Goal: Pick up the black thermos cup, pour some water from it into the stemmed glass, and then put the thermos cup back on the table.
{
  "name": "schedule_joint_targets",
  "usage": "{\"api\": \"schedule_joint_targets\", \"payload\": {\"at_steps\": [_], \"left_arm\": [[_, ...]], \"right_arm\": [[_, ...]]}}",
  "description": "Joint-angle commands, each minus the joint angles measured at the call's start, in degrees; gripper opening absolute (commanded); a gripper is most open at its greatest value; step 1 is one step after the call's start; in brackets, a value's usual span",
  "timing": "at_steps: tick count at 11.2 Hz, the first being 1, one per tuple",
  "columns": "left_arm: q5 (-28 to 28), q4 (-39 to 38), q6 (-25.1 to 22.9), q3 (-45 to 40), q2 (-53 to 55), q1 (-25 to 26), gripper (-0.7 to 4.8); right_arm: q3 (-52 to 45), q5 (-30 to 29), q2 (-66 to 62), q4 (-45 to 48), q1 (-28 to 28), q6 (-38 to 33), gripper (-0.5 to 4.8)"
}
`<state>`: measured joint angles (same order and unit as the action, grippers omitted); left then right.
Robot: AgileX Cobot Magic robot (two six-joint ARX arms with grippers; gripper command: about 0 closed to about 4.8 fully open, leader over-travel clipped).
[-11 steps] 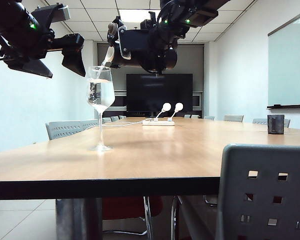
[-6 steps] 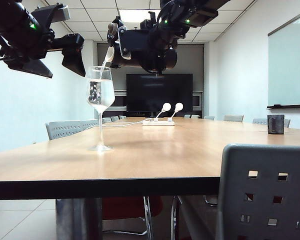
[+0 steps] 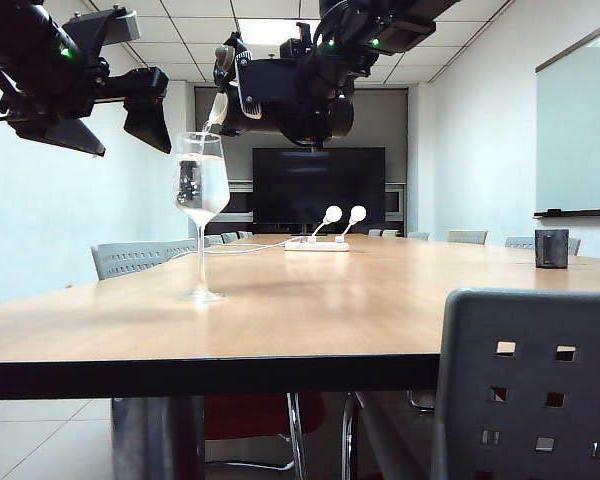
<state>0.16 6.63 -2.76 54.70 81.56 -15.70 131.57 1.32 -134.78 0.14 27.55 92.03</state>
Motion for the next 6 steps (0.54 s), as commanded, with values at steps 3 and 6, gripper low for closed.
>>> {"api": "schedule_joint_targets", "payload": {"at_steps": [3,6], "left_arm": [[-0.17,0.66,0.22,0.13,-0.31,-0.02,4.79],[-0.17,0.66,0.22,0.13,-0.31,-0.02,4.79]], "right_arm": [[0.90,-0.22,1.07,4.85,0.11,-0.04,2.83],[0.90,-0.20,1.07,4.81,0.11,1.07,2.83]]}}
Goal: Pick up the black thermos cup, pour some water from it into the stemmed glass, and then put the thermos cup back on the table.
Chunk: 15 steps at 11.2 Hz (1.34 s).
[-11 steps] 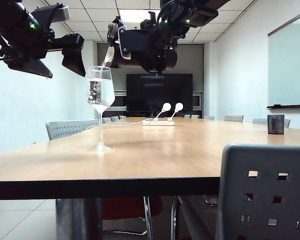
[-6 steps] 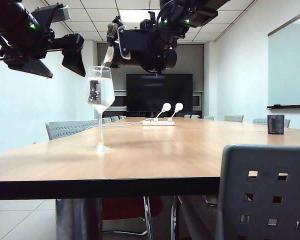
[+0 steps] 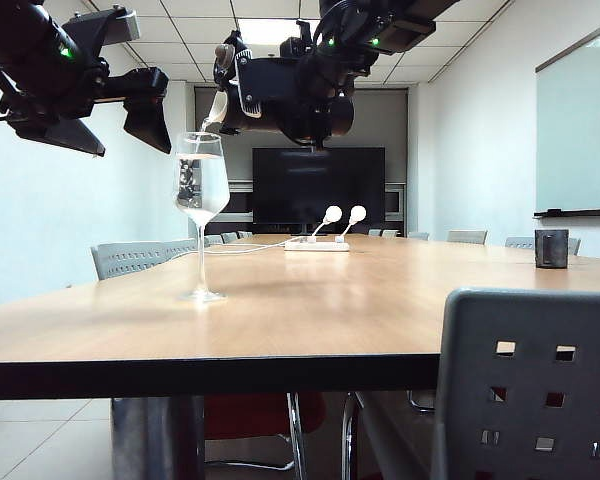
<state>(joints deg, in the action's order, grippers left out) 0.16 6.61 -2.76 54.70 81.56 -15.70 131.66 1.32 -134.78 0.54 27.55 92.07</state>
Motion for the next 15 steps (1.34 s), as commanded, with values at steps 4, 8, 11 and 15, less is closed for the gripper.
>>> {"api": "schedule_joint_targets", "payload": {"at_steps": [4,8,11,15], "left_arm": [[-0.17,0.66,0.20,0.13,-0.31,-0.02,4.79],[-0.17,0.61,0.20,0.13,-0.31,-0.02,4.79],[-0.15,0.61,0.20,0.13,-0.31,-0.02,4.79],[-0.15,0.24,0.17,0.13,-0.31,-0.02,4.79]], "right_arm": [[0.83,-0.22,1.09,4.44,0.13,1.36,2.83],[0.83,-0.20,1.11,4.44,0.15,2.67,2.83],[1.11,-1.29,1.20,4.44,0.15,2.95,2.83],[1.16,-1.29,1.20,4.39,0.15,3.74,2.83]]}}
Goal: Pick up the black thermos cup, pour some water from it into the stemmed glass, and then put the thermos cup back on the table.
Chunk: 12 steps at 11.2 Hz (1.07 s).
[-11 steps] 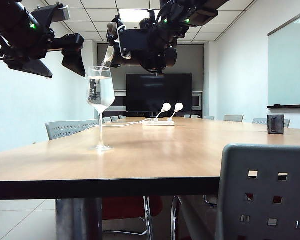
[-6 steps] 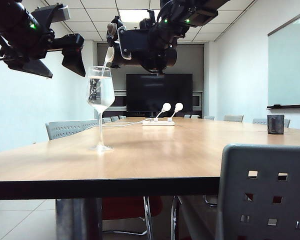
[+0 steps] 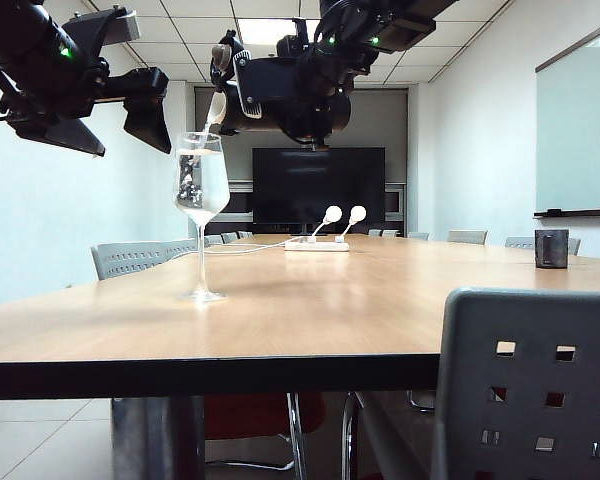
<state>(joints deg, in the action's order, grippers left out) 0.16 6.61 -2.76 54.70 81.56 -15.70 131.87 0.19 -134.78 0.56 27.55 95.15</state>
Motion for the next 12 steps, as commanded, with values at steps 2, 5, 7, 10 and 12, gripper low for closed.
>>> {"api": "schedule_joint_targets", "payload": {"at_steps": [2,5,7,10,12], "left_arm": [[-0.15,0.13,0.20,0.13,-0.31,-0.02,4.79],[-0.15,0.11,0.20,0.13,-0.33,-0.02,4.79],[-0.15,0.07,0.20,0.13,-0.74,-0.02,4.79],[-0.13,-0.17,0.17,0.13,-1.60,0.00,4.79],[0.09,-0.83,0.09,0.13,-2.80,0.00,4.79]], "right_arm": [[0.94,-0.22,1.20,4.35,0.15,0.35,2.82],[0.94,-0.31,1.20,7.80,0.15,-31.67,2.72],[0.94,0.13,1.22,7.82,0.15,-45.53,2.72],[0.94,0.31,1.29,7.72,0.15,-61.29,2.72],[0.94,0.28,1.79,5.90,0.15,-68.70,2.72]]}}
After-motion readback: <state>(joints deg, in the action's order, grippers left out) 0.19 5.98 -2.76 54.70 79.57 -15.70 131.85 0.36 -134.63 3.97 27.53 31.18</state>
